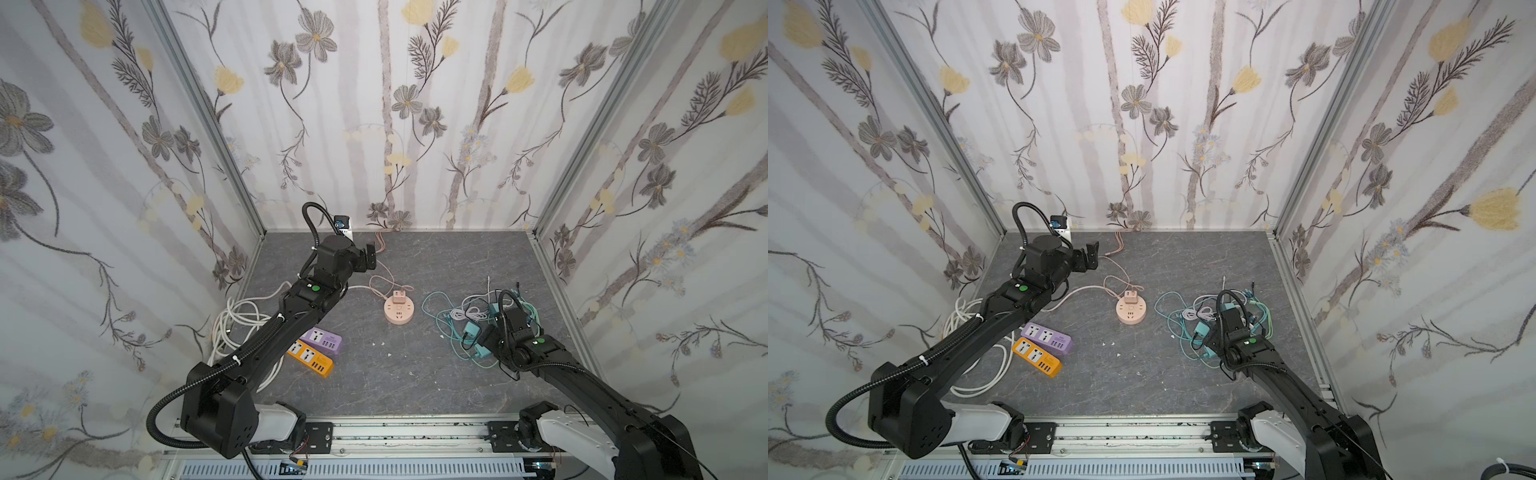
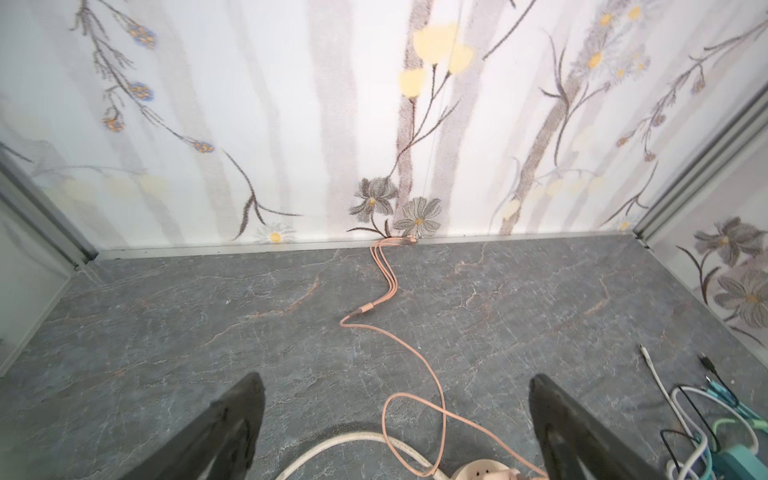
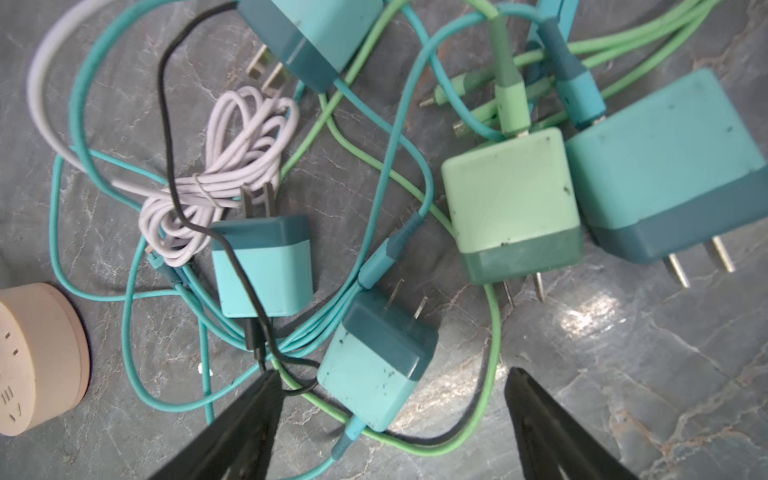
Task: Insert the plug
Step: 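Grasp a teal charger with the right gripper while the left arm draws back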
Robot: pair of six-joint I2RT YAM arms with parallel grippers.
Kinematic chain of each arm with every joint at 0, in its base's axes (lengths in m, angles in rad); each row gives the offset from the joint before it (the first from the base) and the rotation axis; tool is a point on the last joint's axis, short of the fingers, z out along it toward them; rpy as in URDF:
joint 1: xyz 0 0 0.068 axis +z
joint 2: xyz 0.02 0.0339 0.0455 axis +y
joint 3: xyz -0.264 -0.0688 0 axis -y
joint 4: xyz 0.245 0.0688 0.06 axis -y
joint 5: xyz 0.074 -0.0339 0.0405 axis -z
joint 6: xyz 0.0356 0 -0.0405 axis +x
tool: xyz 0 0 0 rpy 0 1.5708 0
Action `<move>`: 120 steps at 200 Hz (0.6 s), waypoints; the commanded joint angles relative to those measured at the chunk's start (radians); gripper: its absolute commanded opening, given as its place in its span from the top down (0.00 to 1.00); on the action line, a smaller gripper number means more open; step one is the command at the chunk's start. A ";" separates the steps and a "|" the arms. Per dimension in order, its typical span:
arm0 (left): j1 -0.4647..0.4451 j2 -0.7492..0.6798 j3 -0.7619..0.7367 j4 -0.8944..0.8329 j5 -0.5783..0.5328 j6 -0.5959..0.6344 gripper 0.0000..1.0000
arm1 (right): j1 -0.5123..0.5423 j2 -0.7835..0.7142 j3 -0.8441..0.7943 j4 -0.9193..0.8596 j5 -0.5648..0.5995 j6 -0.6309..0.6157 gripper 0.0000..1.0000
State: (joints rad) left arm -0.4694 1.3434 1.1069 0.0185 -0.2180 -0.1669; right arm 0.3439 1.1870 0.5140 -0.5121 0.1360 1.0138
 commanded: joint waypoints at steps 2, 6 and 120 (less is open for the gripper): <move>0.003 -0.020 -0.022 0.043 -0.065 -0.089 0.00 | 0.001 0.032 -0.002 0.003 -0.016 0.120 0.17; 0.003 -0.021 -0.024 0.040 -0.066 -0.093 0.00 | 0.001 0.039 -0.002 0.005 -0.017 0.128 0.18; 0.003 -0.112 -0.111 0.033 -0.118 -0.049 0.00 | 0.059 0.266 0.086 -0.003 0.026 0.187 0.21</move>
State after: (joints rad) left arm -0.4675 1.2404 0.9981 0.0193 -0.3119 -0.2302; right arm 0.3901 1.4090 0.5671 -0.4969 0.1116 1.1557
